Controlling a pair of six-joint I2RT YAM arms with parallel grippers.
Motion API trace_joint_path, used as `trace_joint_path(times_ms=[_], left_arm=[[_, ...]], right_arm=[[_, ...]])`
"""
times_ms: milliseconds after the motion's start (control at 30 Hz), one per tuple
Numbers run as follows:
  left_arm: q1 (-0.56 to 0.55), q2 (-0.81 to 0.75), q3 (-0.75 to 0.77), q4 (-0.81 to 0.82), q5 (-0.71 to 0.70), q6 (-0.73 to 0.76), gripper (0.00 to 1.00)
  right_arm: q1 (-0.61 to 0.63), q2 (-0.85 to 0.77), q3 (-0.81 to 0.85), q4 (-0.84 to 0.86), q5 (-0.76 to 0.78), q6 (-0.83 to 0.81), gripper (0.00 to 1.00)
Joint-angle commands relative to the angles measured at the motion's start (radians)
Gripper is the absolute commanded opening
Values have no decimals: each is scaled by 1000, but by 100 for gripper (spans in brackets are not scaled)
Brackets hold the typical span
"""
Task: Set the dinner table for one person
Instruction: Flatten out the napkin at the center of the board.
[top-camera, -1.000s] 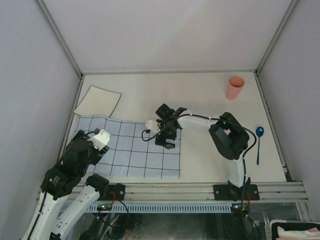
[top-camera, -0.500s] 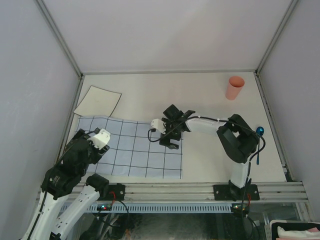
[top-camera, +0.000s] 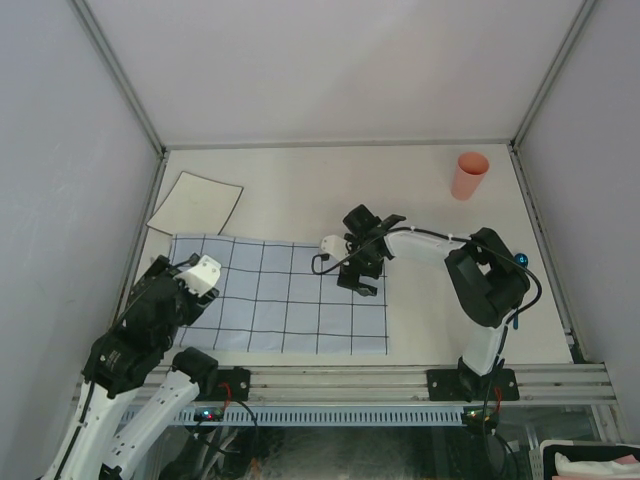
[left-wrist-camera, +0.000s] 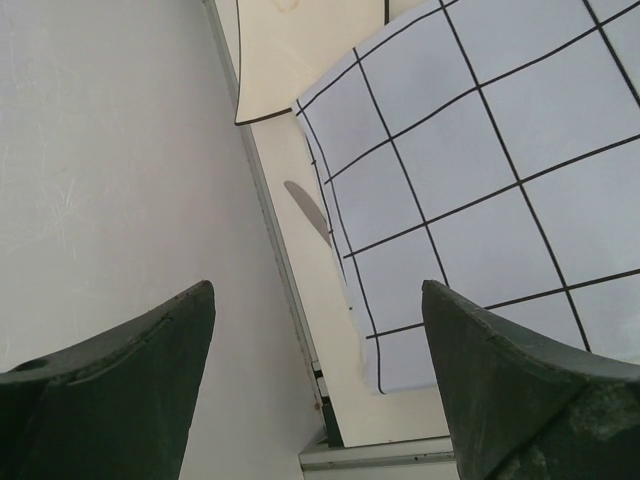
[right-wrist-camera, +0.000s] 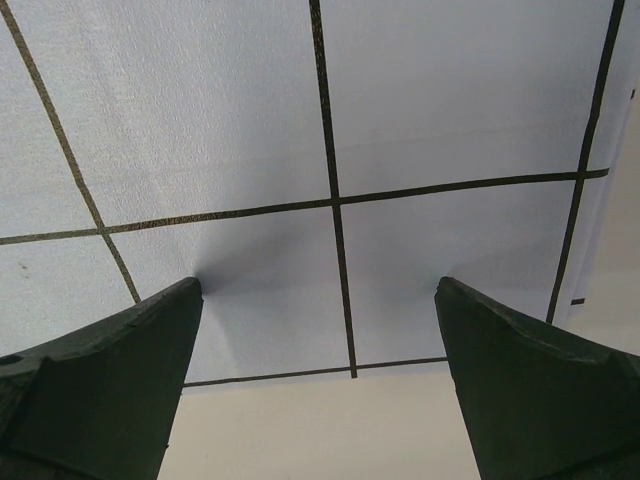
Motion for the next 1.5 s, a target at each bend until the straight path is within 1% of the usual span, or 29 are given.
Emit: trace_joint_path(times_ms=[0,300,433,533,633,700,800,933,1000,1067,1133,1200,1333,1467], left_arm=[[7,21,-10,46,-15,21,88],[7,30,-41,87,-5,21,88],[7,33,-58,103,2,23,89],[7,42,-65,117,11,18,89],[7,53,-68,130,10,19,89],[7,58,-75,139,5,25,88],[7,59,-83,151,-1,30,89],[7,62,-88,160,-4,26,89],[7,60,-95,168,-12,23,89],[7,58,-105,178,-15,18,88],[8,57,-114,182,-18,11,88],[8,55,-122,185,-25,9,88],[15,47,-150,198,-43,19,88],[17,60,-184,212,-18,2,87]], right_arm=[[-5,62,-20,-206,249,-80,100],[-76,10,-23,-269,283,-90,100],[-117,-15,-39,-284,296,-129,100],[-139,-63,-42,-280,252,-137,100],[-124,-135,-8,-294,209,-101,100],[-80,-184,9,-328,213,-63,100],[25,-284,11,-352,179,-15,100],[166,-409,13,-341,123,63,100],[237,-446,3,-333,93,100,100],[312,-477,-26,-305,95,129,100],[369,-481,-41,-288,127,148,100],[394,-482,-69,-264,144,158,99],[455,-502,-126,-232,117,166,95],[530,-497,-175,-173,127,158,97]])
